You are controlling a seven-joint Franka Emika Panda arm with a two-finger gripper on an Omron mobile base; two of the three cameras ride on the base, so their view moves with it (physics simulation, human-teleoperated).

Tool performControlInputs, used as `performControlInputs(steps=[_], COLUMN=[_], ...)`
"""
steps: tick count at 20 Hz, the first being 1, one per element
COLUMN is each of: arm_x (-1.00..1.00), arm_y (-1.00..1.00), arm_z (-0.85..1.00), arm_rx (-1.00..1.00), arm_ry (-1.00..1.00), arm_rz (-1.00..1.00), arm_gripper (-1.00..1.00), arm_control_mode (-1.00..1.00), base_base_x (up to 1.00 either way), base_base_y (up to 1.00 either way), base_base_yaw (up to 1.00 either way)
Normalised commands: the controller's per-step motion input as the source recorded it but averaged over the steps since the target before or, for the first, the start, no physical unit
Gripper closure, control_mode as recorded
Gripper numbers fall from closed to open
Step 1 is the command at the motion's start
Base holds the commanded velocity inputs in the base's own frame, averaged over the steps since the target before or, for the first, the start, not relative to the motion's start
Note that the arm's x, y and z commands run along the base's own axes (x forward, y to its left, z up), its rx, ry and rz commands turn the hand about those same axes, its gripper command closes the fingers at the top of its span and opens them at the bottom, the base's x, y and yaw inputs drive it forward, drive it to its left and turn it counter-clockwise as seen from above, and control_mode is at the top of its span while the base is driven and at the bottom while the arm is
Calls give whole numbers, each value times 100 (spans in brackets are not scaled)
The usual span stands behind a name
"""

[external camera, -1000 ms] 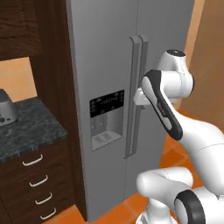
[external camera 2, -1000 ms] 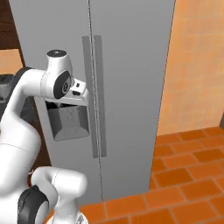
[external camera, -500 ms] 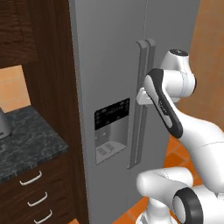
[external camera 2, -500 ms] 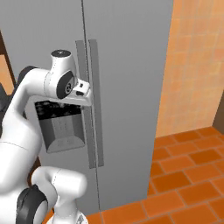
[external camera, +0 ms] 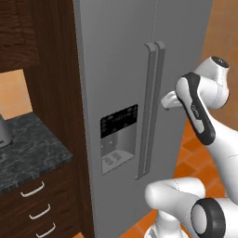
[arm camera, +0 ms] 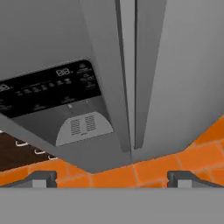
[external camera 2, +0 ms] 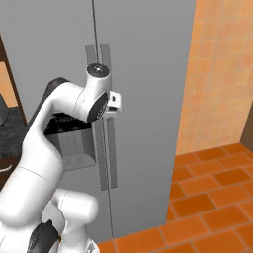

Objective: Take the strawberry from the fridge and place it on top of the pancake, located on the dining counter.

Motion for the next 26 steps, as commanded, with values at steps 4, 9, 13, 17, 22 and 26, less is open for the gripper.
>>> performControlInputs(steps=[4, 9, 13, 17, 22, 26], arm_x=[49, 41, 24, 39, 47, 18], arm_y=[-11, -15, -1, -16, 4, 22], arm_z=[-61, -44, -40, -36, -27, -4], arm_rx=[0, 10, 24, 24, 17, 8], arm_ry=[-12, -28, -38, -35, -28, -16], arm_rz=[41, 27, 13, 1, 0, 0], arm_gripper=[-100, -100, -100, -100, -100, -100], arm_control_mode=[-100, -100, -100, -100, -100, -100], base_base_x=[0, 0, 0, 0, 0, 0], base_base_y=[0, 0, 0, 0, 0, 0], base_base_yaw=[0, 0, 0, 0, 0, 0])
